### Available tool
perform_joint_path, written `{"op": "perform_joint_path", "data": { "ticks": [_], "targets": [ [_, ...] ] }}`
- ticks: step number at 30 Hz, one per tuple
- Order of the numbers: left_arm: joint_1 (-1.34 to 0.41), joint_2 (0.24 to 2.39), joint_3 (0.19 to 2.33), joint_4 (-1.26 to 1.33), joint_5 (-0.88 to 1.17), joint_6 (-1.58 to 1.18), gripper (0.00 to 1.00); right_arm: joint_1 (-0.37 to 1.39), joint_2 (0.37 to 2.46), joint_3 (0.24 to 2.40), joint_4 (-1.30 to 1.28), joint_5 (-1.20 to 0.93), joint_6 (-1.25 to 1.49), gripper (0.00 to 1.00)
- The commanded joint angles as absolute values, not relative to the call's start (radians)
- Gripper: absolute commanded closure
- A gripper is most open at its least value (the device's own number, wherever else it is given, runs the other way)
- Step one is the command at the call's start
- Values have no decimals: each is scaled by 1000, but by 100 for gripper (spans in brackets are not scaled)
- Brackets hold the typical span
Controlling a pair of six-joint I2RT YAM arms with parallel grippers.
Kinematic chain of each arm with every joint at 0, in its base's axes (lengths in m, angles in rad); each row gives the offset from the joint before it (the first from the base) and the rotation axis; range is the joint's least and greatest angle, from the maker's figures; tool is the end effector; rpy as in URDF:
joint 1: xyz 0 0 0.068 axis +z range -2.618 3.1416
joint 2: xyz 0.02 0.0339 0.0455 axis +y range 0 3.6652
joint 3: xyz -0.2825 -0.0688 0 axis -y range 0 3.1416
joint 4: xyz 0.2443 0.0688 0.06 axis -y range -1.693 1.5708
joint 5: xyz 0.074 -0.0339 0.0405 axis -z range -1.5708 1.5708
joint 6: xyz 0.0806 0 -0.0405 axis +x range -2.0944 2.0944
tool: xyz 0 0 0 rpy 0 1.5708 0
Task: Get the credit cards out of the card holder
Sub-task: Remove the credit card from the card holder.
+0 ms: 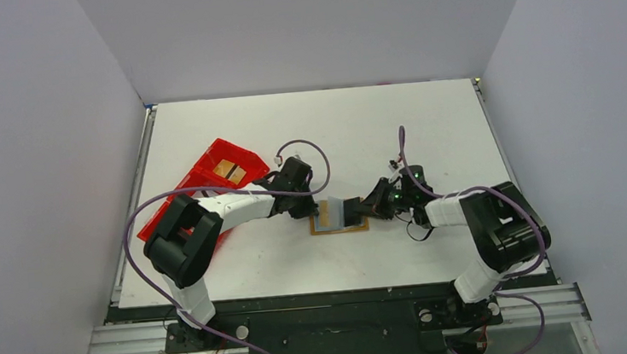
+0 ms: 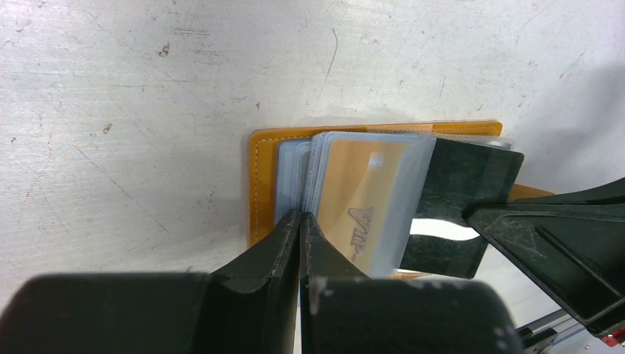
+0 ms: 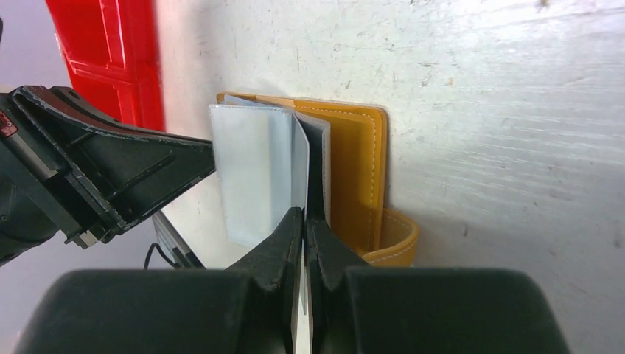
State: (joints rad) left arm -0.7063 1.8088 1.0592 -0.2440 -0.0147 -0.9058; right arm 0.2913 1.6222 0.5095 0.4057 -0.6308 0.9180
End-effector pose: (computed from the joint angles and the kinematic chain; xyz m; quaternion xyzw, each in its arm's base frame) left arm 0.2980 -0.2526 0.1360 -0.0975 0.9536 -0.2005 0.2021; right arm 0.2757 0.1323 0.1127 0.1426 0.8614 0.4580 0.1672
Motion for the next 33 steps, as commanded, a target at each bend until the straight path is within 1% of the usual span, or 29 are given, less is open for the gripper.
{"op": "perform_joint_path", "data": {
  "ticks": [1,14,15,17,18,20,21,22,26,33],
  "targets": [
    [-713,1852,1020,-352,-67,-870,100,284,1559,510,326,-559,868,100],
    [-711,1762,1126,-404,-83,-810,100,286,1456,601,198,-566,861,100],
    [-710,1754,1130,-409,-84,-804,99,287,1451,617,191,-567,861,100],
    [-703,1725,1141,-408,-71,-788,89,291,1441,639,173,-572,865,100],
    [-692,1702,1144,-407,-66,-775,82,293,1435,654,168,-575,871,100],
    [-665,1666,1138,-394,-36,-755,74,299,1429,678,170,-587,886,100],
    [-655,1654,1134,-387,-11,-750,73,301,1428,684,173,-594,892,100],
    [-631,1624,1120,-365,15,-741,68,306,1424,698,180,-597,906,100],
    [-564,1524,1055,-274,182,-732,61,327,1417,734,208,-613,949,100],
    [-477,1408,949,-123,390,-787,58,361,1426,782,288,-657,1033,100]
  ]
}}
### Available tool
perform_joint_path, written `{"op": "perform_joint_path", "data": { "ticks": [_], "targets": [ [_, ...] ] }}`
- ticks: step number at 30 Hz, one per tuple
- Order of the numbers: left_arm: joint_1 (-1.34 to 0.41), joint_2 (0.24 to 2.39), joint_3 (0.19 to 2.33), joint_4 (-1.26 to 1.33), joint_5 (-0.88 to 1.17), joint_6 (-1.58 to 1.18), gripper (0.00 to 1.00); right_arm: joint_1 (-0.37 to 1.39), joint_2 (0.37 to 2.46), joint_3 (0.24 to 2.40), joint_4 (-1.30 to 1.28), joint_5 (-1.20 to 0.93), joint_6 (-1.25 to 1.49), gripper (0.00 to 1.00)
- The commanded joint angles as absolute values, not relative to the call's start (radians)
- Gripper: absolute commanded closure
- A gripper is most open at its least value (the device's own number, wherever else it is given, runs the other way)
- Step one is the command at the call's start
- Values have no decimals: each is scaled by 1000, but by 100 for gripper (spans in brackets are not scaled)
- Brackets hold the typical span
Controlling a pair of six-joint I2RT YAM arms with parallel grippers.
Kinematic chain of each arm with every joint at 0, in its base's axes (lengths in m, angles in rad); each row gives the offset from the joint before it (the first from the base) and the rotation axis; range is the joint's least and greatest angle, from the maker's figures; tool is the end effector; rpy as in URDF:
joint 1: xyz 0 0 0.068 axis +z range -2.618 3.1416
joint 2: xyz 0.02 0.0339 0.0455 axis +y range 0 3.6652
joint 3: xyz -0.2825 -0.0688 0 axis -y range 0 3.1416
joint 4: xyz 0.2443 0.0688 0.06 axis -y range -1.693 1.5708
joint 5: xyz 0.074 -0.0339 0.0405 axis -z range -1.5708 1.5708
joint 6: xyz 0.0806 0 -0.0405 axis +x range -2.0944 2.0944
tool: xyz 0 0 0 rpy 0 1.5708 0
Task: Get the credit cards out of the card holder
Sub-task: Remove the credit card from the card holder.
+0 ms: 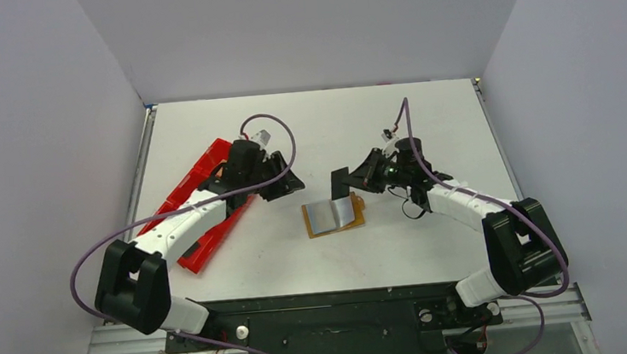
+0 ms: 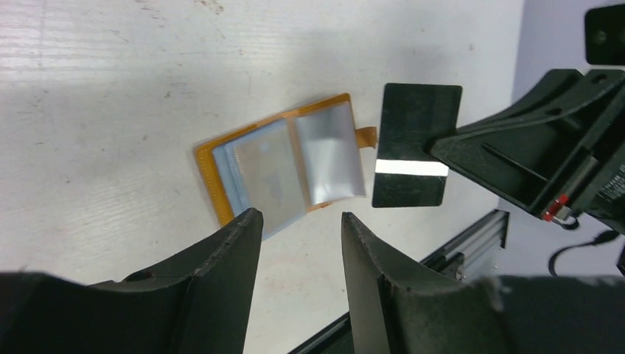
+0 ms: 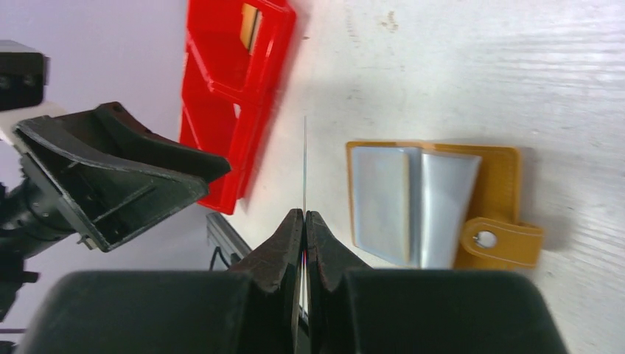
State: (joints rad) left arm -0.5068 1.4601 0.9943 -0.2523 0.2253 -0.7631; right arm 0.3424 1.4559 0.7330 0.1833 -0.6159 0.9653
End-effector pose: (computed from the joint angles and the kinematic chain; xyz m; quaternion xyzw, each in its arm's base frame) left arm 0.2963 -0.1851 0.2378 -0.0695 0.9032 -0.3261 0.2701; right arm 0.2956 0.1548 0.2057 0.1118 0.8350 0.4951 0.2126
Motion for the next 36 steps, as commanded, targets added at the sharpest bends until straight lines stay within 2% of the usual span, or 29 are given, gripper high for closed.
{"op": "perform_joint_path", "data": {
  "ticks": [1,4,9,24,28,31,33,34,36],
  "targets": [
    [-472,1395,941,-95,419,-795,56,371,1428,786,300,-666,1042,100],
    [-453,1374,909,-40,471,-826,53,404,1432,791,371,-688,1096,100],
    [-440,1369,881,62,551,-873,53,450,1445,794,489,-721,1182,100],
    [-409,1374,789,314,676,-1040,57,502,1490,795,628,-744,1271,100],
    [-404,1381,774,365,697,-1074,65,511,1502,797,636,-749,1270,100],
    [-403,1386,769,387,708,-1089,77,517,1509,796,628,-745,1259,100],
    [-403,1386,768,388,709,-1088,88,517,1508,797,612,-740,1246,100],
    [-403,1386,766,388,709,-1088,98,517,1507,798,597,-738,1234,100],
    [-403,1382,763,385,708,-1084,100,518,1502,801,566,-728,1213,100]
  ]
}}
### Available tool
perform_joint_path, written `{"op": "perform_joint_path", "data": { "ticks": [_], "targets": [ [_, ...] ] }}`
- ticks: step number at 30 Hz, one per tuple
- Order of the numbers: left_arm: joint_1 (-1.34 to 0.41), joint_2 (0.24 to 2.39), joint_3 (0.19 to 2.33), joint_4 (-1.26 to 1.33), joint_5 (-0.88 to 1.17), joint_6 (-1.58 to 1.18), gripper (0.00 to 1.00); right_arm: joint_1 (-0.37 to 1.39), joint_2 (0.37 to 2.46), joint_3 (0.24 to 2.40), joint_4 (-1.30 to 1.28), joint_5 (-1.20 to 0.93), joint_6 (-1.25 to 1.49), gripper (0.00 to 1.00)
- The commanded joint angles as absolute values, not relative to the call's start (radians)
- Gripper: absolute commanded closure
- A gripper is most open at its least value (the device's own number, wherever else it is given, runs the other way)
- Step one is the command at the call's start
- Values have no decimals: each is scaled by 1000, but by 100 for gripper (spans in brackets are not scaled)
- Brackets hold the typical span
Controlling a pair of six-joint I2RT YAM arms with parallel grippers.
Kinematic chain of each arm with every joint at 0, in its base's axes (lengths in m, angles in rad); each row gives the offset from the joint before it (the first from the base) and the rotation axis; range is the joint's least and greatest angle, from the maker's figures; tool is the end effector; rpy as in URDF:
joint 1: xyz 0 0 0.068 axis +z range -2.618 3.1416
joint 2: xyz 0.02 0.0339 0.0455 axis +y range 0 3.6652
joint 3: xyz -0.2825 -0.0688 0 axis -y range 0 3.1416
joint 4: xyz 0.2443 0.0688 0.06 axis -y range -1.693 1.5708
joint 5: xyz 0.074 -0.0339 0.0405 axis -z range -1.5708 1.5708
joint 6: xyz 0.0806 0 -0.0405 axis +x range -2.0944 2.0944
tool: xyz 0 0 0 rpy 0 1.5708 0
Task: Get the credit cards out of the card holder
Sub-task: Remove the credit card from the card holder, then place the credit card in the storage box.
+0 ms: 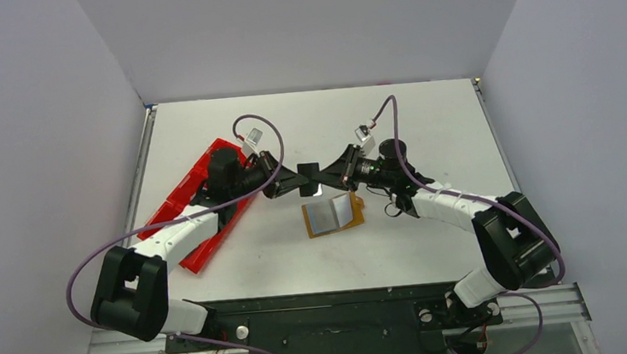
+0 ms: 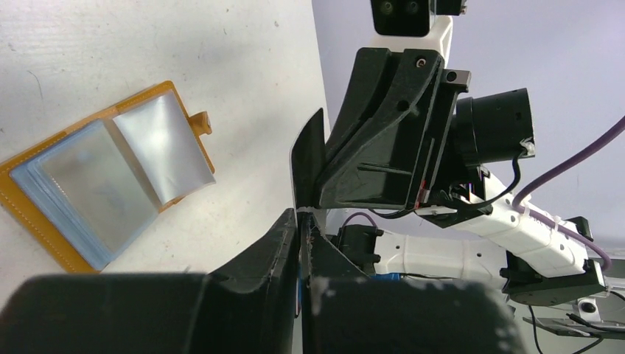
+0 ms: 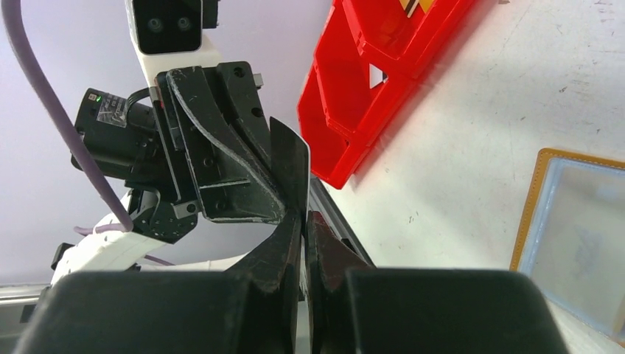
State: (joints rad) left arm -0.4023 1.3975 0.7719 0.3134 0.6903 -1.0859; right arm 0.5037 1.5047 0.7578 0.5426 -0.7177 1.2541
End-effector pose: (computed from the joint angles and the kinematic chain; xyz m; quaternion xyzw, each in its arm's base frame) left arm 0.2873 -0.1780 0.2555 -0.0674 0.7835 -0.5764 0.2222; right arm 0.2838 0.2169 0.2461 0.0598 0.7569 0.6289 0.1674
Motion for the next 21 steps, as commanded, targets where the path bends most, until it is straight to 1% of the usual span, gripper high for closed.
{"op": "perform_joint_path", "data": {
  "ticks": [1,2,3,4,5,6,7,9,11,14,21],
  "targets": [
    [-403,1378,762,379,706,-1083,100,518,1499,802,551,-717,1202,94],
    [-403,1376,762,374,703,-1076,100,518,1490,805,519,-710,1181,88],
    [-403,1372,763,357,695,-1072,100,518,1483,806,504,-693,1169,72],
    [-403,1370,766,348,690,-1061,100,518,1469,808,473,-683,1147,62],
    [-403,1366,768,317,678,-1055,100,519,1461,808,458,-662,1135,43],
    [-403,1363,774,305,670,-1037,100,519,1445,813,415,-650,1107,36],
    [-404,1357,778,270,653,-1026,100,519,1437,818,387,-621,1091,26],
    [-405,1346,792,218,630,-999,100,518,1410,831,311,-575,1043,18],
    [-405,1329,805,162,601,-973,100,518,1382,844,236,-520,999,13],
    [-406,1292,835,31,524,-915,100,519,1347,864,120,-435,941,12],
    [-386,1184,905,-305,286,-825,100,520,1347,916,-48,-359,868,11]
  ]
}}
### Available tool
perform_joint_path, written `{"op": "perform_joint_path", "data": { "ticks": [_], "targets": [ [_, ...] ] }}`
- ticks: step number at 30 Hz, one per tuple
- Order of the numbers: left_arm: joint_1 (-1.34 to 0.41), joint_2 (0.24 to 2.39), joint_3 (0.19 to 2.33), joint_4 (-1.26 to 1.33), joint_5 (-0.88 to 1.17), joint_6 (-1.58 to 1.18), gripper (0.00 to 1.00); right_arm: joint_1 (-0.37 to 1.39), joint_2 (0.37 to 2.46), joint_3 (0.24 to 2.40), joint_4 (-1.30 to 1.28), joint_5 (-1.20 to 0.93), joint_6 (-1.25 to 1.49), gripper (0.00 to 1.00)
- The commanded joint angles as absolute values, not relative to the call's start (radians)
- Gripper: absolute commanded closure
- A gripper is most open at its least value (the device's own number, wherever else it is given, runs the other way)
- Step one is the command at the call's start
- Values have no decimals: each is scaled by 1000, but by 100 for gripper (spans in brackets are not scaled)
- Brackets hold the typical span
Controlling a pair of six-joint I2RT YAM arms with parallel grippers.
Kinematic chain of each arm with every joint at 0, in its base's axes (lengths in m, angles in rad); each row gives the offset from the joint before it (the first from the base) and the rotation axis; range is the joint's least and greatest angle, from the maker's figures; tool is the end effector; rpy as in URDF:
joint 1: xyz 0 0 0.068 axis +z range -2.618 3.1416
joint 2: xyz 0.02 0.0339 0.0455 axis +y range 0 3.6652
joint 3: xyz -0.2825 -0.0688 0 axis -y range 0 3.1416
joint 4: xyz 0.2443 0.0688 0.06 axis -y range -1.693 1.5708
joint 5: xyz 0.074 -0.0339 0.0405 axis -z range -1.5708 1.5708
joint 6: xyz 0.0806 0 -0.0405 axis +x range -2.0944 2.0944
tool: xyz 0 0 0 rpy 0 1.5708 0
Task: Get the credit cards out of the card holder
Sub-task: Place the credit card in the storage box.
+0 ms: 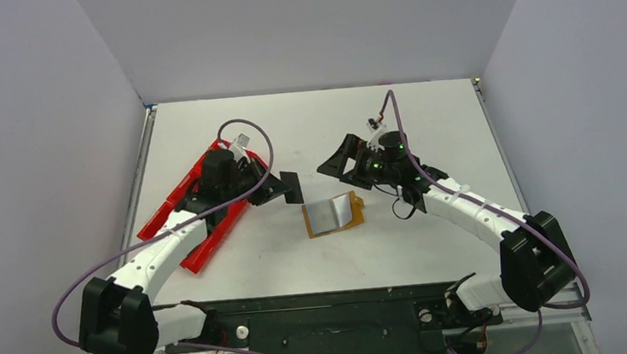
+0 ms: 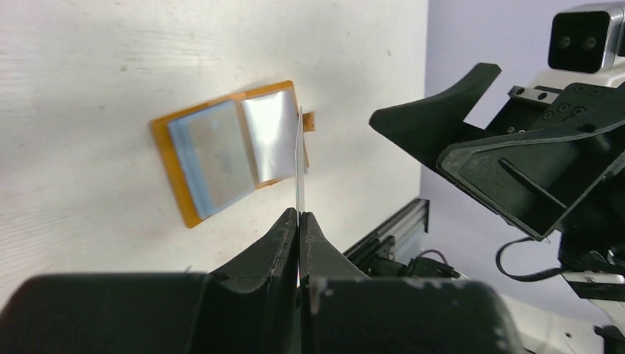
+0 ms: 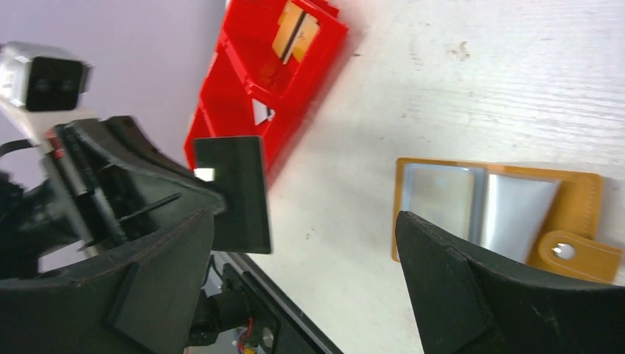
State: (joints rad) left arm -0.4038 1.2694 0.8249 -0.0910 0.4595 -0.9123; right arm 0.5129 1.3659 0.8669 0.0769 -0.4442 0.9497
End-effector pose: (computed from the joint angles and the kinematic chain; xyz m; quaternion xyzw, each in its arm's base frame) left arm 0.2694 -0.1540 0.2578 -0.1038 0.8473 -0.4513 0.2602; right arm 0.2789 0.1968 0.2657 0.0606 0.8254 0.4916 0.2709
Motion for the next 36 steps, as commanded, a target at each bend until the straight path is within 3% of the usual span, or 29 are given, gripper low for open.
{"op": "perform_joint_path", "data": {
  "ticks": [1,10,16,36],
  "targets": [
    [-379,1157,910,-374,238,-809,100,520,1348,919,-73,-342,860,11],
    [-213,999,1000,-810,-52,-721,100,521,1350,941,-191,-246,756,11],
    [-64,971,1030,-966,-130,-675,100,521,1357,940,-221,-225,713,11],
    [258,1089,948,-945,-198,-563,100,520,1350,946,-259,-190,643,11]
  ]
}}
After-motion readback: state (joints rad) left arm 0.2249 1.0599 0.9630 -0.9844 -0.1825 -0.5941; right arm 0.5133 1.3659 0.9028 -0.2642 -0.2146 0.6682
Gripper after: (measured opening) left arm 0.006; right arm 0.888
